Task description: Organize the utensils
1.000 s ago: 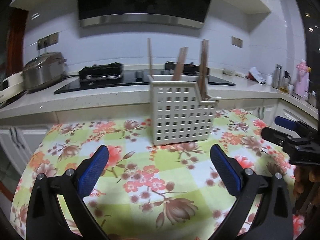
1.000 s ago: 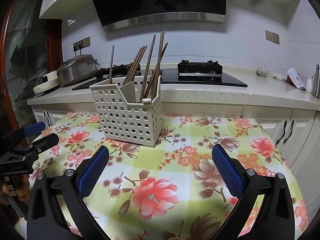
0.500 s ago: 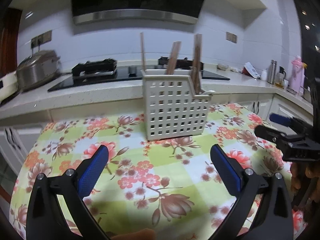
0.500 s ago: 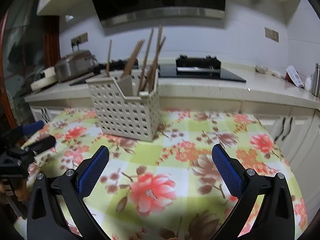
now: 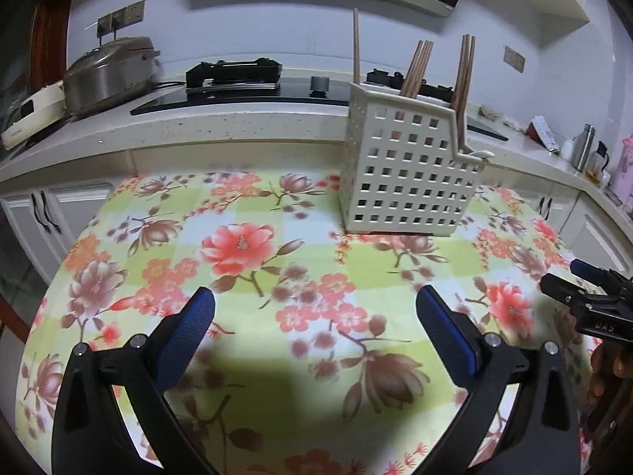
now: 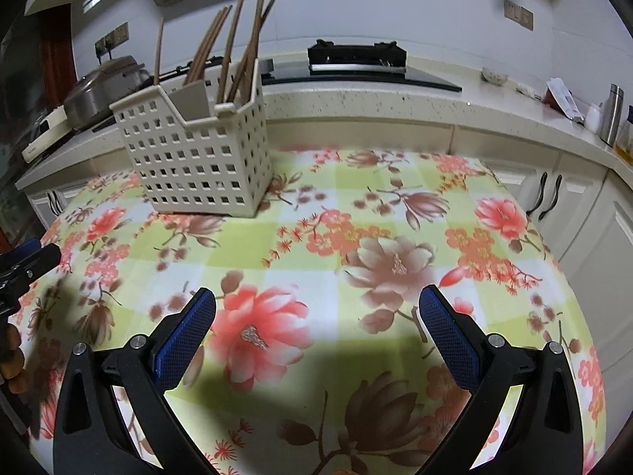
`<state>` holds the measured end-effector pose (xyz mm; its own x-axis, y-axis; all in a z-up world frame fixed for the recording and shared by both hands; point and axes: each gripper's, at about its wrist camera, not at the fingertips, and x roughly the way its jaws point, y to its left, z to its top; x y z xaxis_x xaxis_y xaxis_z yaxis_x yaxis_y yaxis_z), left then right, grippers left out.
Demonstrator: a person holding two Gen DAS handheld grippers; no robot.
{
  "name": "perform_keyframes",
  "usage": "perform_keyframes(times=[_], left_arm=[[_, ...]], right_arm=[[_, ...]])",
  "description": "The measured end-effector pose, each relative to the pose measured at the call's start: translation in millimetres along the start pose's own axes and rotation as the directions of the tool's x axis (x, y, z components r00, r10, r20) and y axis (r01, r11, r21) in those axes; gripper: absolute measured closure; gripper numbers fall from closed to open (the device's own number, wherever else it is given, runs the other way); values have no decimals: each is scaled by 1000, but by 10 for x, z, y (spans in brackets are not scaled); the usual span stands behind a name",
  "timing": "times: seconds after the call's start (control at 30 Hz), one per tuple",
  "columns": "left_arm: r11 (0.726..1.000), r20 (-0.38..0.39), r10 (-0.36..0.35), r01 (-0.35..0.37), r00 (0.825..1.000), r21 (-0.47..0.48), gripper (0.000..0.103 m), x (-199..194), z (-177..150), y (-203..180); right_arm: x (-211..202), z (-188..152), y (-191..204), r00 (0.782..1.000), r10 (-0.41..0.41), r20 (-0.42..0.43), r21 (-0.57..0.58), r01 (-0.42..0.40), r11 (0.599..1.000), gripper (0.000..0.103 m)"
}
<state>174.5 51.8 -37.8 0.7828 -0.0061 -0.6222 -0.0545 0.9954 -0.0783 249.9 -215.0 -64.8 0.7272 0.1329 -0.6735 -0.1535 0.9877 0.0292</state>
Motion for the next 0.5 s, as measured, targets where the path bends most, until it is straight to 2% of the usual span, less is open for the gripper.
perform_keyframes(times=[0.07,0.13,0.27,0.33,0.5], left_arm=[[999,-24,34,-34,999,-8,5,46,-8,28],[999,-73,22,-25,997,-35,5,119,-28,69],[995,-70,101,-101,992,-9,5,151,-40,62],[996,-89,84,-86,992,-21,5,184,-50,84],[994,-132,103,-106,986,-18,5,255,-80,95]], right_arm=[[30,-14,-10,1000,-9,-14,0,9,1000,7],[61,-23,-23,1000,-15,-26,2,15,1000,7],[94,-21,-36,999,-13,-39,9,13,1000,7],[106,-22,-35,999,-18,-47,9,18,1000,7],[168,-28,-40,996,-29,-82,12,30,999,7]])
